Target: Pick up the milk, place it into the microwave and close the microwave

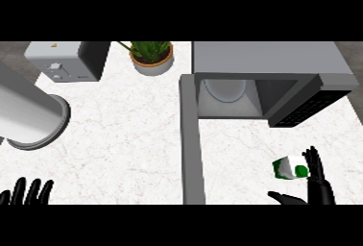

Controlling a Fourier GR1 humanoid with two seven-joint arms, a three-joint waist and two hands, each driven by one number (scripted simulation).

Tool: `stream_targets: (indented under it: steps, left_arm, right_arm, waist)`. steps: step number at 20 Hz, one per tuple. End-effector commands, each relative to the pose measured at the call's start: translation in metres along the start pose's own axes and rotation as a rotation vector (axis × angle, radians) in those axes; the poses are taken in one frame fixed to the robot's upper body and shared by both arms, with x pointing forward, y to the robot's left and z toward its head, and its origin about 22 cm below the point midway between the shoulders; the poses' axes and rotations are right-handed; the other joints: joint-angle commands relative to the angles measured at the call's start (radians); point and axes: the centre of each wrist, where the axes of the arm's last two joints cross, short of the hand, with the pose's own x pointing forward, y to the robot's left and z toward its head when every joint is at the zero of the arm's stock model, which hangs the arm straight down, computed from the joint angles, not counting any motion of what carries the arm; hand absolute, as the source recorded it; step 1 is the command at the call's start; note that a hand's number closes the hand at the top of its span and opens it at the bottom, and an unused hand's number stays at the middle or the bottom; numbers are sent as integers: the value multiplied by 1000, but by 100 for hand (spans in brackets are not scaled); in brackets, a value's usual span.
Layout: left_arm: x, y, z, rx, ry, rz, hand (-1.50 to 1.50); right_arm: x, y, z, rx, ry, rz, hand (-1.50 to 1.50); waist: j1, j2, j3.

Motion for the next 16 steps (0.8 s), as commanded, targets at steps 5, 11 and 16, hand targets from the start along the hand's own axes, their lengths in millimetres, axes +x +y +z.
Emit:
stream_targets:
  steps: [5,11,16]
  left_arm:
    - [5,-8,6,13,-18,-5,-150]
    - [14,-4,0,-20,-5,-3,-150]
    - [-14,13,7,4,-18,5,-150]
  right_arm:
    - [-4,10,-6,-12,-34,-66,-150]
    - [6,24,-48,-92,-41,2,150]
    - [1,17,-40,-65,-83,129,150]
  waist:
    - [4,1,11]
    - [8,3,11]
    - [9,4,11]
